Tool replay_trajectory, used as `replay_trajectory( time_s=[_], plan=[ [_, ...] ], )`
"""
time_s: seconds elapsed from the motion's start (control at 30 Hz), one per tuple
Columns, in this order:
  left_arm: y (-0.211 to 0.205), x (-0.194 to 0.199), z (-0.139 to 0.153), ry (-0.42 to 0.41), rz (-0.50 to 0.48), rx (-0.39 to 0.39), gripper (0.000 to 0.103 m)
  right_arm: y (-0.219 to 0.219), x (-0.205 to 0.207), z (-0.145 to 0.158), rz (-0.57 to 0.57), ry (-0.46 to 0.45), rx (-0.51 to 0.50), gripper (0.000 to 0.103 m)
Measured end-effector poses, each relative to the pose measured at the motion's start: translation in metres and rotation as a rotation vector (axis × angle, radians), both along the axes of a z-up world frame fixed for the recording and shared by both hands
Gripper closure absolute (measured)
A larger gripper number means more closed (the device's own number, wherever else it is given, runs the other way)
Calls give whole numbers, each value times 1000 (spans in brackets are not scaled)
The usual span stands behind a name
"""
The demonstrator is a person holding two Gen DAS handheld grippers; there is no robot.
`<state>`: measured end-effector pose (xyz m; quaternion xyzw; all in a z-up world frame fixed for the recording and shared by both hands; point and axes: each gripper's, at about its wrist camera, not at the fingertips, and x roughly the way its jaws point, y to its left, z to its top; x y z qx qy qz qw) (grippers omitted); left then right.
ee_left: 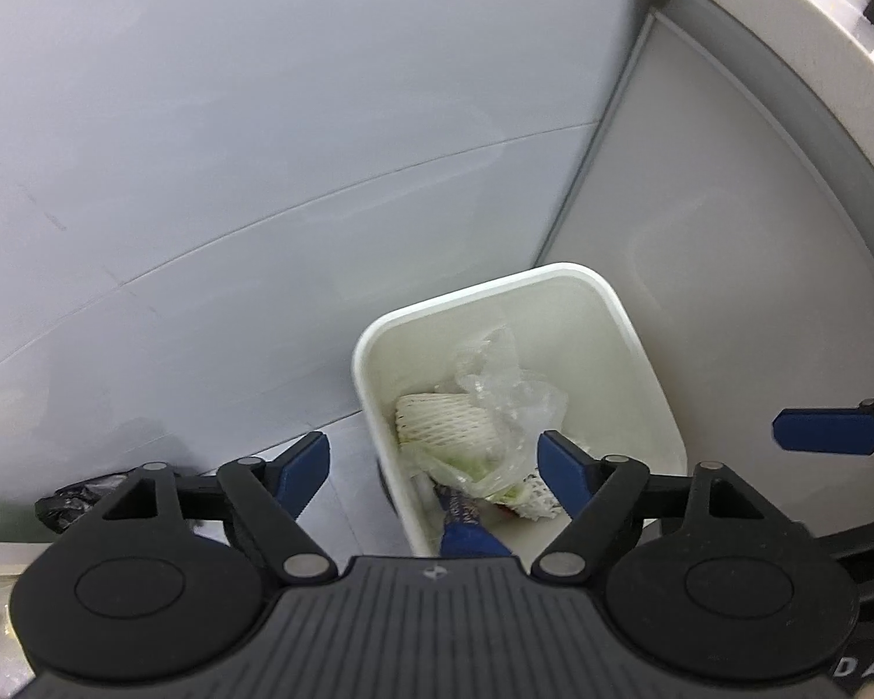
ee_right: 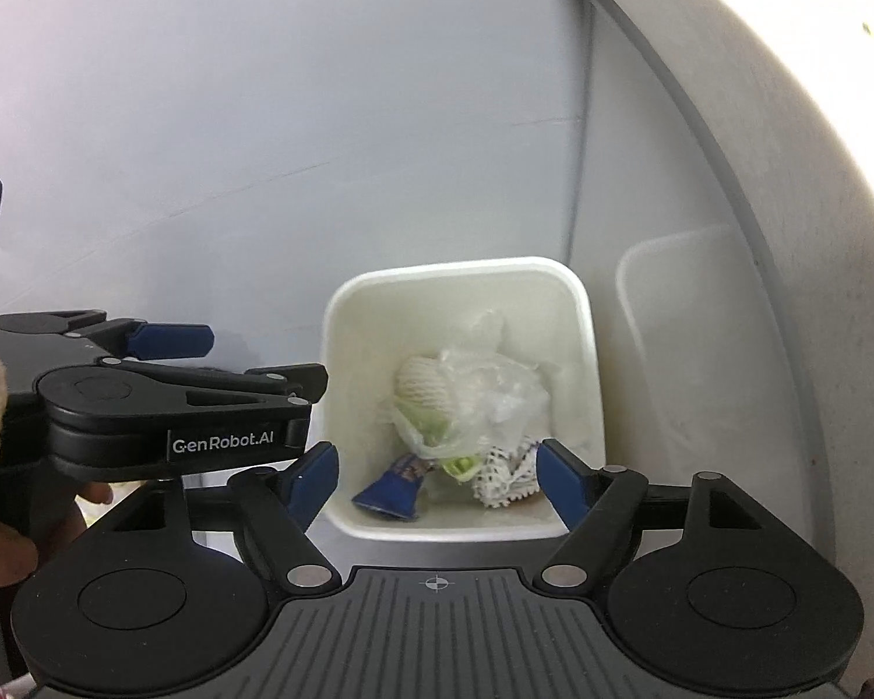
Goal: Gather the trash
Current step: 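Open both grippers to drop the cabbage leaf and bag into the bin, then move both open grippers back toward the green snack packet and purple glove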
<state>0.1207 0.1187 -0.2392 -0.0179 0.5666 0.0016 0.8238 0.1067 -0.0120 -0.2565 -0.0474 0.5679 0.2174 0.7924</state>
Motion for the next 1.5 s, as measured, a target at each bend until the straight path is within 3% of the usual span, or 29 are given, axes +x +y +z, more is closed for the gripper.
replay_trajectory(
  time_s=[0.17,0.43,0.73,1.07,1.27,1.5],
  plan=[
    [14,-9,10,8,31,12,21,5,-3,12,68,-22,8,24],
    [21,-26,23,-25,110,-36,12,-2,-22,51,160,-99,59,19],
    [9,-40,62,-98,178,-113,8,-34,-47,113,200,-346,48,18],
    [-23,-48,131,-258,203,-174,1,-123,-58,151,86,-573,26,8],
    [-56,-45,156,-303,124,-161,1,-179,-61,143,13,-613,-18,8],
    [-106,-24,163,-342,11,-178,1,-246,-46,146,-110,-631,-66,8]
  ],
)
